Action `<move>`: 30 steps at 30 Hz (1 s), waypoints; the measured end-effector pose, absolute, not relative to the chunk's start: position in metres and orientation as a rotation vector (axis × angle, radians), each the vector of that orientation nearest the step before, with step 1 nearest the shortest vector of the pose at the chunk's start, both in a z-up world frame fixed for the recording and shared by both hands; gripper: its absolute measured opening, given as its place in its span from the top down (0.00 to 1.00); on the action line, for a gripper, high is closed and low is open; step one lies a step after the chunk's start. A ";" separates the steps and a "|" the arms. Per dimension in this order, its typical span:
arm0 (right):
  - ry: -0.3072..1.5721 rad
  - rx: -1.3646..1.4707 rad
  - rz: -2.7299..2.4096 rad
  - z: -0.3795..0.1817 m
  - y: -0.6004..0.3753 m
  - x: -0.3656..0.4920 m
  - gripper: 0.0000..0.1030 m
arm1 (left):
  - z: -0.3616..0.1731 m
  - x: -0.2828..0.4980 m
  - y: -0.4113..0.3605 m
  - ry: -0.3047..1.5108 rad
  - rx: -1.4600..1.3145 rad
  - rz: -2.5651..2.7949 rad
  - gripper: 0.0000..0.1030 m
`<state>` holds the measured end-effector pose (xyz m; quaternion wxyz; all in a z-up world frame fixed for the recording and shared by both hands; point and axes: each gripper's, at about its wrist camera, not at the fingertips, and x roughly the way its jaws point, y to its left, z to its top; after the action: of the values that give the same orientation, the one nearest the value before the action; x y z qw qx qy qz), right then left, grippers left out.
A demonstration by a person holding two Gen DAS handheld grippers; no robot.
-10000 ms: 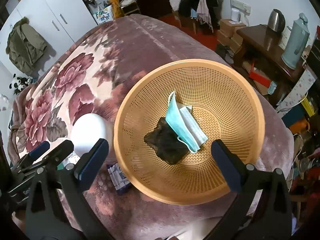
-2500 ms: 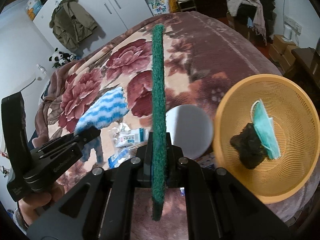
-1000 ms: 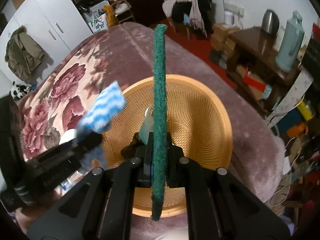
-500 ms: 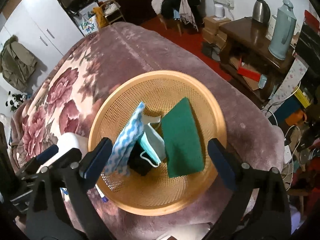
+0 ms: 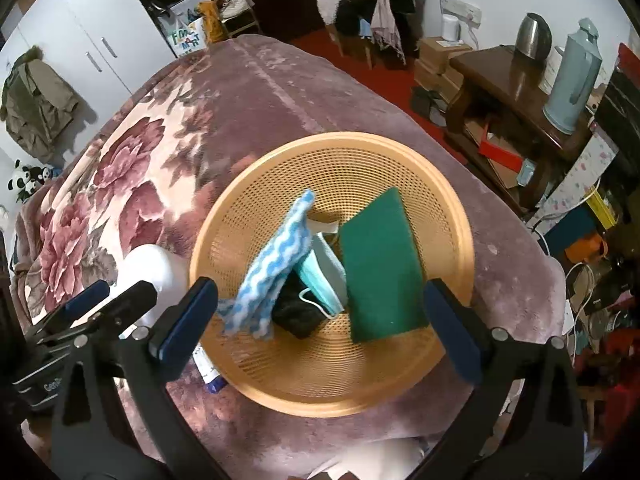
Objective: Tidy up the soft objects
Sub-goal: 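Move both tools back over the packets on the blanket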
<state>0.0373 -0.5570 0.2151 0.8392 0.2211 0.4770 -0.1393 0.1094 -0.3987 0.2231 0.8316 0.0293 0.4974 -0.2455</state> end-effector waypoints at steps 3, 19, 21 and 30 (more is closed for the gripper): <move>1.008 0.457 -0.285 0.218 -0.550 0.040 0.00 | 0.226 0.110 -0.392 1.048 0.057 -0.506 0.01; 1.006 0.403 -0.255 0.229 -0.520 0.052 0.00 | 0.236 0.118 -0.356 1.033 0.012 -0.483 0.01; 1.007 0.394 -0.248 0.230 -0.515 0.055 0.00 | 0.235 0.120 -0.350 1.035 0.007 -0.478 0.01; 1.030 0.361 -0.223 0.226 -0.493 0.068 0.00 | 0.228 0.130 -0.325 1.050 -0.021 -0.447 0.01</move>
<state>0.0681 -0.4926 0.2256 0.8489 0.1715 0.4887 -0.1056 0.1299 -0.3251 0.2283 0.8416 -0.0100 0.4968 -0.2115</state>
